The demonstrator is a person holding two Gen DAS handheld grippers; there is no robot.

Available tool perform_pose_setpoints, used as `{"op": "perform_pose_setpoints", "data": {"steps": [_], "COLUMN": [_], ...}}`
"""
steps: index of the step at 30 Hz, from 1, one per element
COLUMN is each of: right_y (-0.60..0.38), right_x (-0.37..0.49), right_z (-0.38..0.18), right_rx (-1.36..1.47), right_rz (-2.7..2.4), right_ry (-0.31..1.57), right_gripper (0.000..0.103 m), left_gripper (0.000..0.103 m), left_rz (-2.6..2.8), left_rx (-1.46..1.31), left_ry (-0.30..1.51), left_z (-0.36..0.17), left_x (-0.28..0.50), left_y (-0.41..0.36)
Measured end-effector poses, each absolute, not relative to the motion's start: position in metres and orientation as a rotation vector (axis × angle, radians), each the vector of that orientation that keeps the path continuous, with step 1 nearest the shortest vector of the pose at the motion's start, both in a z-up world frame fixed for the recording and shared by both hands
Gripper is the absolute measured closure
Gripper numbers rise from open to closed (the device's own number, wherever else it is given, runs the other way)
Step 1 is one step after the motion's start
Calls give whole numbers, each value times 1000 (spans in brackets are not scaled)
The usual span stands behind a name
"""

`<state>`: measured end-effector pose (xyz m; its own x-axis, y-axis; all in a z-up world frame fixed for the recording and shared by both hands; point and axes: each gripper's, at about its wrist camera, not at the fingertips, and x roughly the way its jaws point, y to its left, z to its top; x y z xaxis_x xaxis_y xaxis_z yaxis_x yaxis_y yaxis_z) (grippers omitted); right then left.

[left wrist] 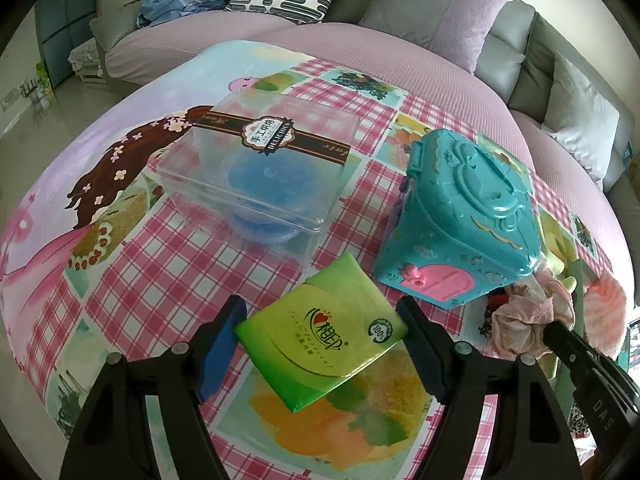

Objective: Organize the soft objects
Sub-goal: 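Hold the tissue packet in the left gripper while the right gripper grasps the pink cloth, then lift the pink cloth with the right gripper while the left gripper holds the tissue packet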

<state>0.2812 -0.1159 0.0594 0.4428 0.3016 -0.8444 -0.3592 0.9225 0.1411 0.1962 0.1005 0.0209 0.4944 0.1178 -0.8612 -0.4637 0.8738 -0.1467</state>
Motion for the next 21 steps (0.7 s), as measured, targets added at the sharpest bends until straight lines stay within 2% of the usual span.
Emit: {"op": "perform_pose_setpoints", "data": {"steps": [6,15,21], "right_y": [-118,-124,-125], "right_x": [278,276,272], "right_z": [64,72,81], "right_rx": [-80,-110,-121], "right_rz": [395,359,350], "right_ry": [1030,1032,995], "right_gripper": [91,80,80], "left_gripper": [25,25,25], "left_rz": [357,354,349], "left_rx": [-383,-384,-384], "left_ry": [999,1007,1008], "left_z": [21,19,19], "left_x": [198,199,199], "left_y": [100,101,101]}}
